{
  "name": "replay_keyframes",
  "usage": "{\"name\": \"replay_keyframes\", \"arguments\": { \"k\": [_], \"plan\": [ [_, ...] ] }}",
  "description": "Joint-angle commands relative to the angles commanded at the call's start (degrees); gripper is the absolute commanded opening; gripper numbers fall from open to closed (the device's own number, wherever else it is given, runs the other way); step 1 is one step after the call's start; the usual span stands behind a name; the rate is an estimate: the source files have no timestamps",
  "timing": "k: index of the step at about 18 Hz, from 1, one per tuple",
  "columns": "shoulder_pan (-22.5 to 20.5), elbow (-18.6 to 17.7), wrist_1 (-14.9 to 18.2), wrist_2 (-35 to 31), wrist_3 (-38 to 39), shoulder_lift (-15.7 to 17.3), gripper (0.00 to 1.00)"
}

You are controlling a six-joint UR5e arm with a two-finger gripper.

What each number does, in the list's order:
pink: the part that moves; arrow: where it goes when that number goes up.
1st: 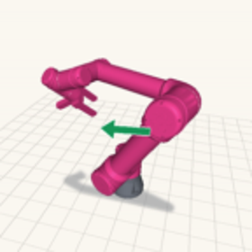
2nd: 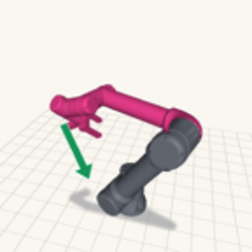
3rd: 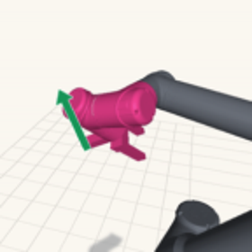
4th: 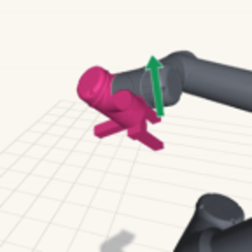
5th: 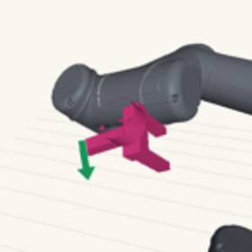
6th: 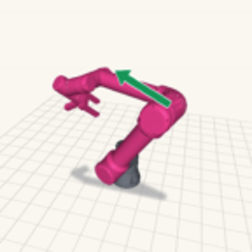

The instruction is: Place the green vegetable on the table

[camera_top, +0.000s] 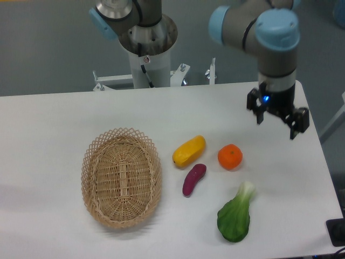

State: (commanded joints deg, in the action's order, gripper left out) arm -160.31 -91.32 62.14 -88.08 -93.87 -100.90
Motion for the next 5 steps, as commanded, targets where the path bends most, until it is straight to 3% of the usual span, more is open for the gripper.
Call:
{"name": "replay_keyframes", "arguments": {
  "k": [5],
  "plan": [
    [-0.7,-0.6,-0.2,3.1,0.3,0.4,1.00]
  ]
}}
